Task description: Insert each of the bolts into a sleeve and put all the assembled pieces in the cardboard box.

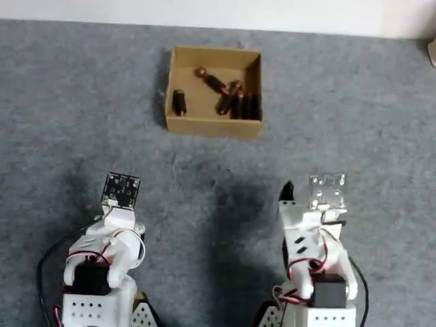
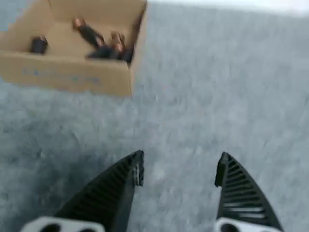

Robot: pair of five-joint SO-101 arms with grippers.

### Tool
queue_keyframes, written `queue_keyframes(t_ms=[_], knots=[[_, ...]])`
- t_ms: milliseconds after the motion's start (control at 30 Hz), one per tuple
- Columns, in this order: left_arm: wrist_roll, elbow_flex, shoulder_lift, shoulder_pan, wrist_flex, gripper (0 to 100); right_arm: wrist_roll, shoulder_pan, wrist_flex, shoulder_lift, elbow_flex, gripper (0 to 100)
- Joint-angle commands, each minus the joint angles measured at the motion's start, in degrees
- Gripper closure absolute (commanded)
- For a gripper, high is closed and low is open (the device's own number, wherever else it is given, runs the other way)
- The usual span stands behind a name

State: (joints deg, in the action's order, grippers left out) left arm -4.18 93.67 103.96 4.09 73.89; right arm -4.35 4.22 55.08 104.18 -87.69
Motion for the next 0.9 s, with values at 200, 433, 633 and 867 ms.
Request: queue_keyframes(t_ms=[200, 433, 633, 867], knots=[[-0.35, 3.47, 0.57, -1.63, 0.09, 99, 5.54, 0.13, -2.24, 0.31, -14.37, 77.5], [-0.26, 3.47, 0.40, -1.27, 0.53, 99, 5.63, -0.04, 9.27, 0.13, -15.69, 77.5], [-0.26, 3.47, 0.31, -1.27, 0.53, 99, 5.54, -0.13, 14.90, 0.13, -15.69, 77.5], [-0.26, 3.47, 0.31, -1.27, 0.53, 99, 5.54, -0.13, 14.90, 0.22, -15.69, 77.5]])
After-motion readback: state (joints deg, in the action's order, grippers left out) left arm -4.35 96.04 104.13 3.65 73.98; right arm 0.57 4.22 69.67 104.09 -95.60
